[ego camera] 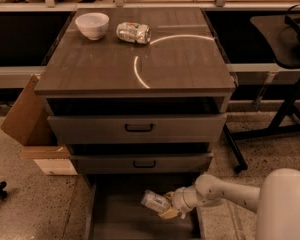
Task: Place blue plastic bottle into bottom drawer
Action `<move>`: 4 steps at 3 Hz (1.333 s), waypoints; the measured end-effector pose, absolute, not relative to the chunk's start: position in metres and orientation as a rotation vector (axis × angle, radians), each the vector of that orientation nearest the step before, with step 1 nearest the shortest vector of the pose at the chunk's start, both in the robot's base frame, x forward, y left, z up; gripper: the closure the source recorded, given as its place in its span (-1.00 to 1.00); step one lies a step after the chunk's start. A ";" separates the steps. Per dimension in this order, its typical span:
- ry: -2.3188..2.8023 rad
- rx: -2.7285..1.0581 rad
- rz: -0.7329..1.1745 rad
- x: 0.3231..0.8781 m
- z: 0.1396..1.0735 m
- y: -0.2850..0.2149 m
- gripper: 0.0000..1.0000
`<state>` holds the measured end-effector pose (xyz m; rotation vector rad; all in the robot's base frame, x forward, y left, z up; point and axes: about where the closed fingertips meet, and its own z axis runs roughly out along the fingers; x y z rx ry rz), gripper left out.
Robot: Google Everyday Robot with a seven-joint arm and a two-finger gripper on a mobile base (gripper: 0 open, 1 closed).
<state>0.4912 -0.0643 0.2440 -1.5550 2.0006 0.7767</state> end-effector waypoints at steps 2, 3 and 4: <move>2.015 -1.561 0.872 0.505 0.191 -0.042 -0.46; 2.010 -1.565 0.909 0.512 0.167 -0.038 -0.92; 1.994 -1.557 0.922 0.517 0.163 -0.045 -1.00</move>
Offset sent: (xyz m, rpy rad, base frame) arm 0.0280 0.0306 -0.0884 0.0496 0.1005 0.0339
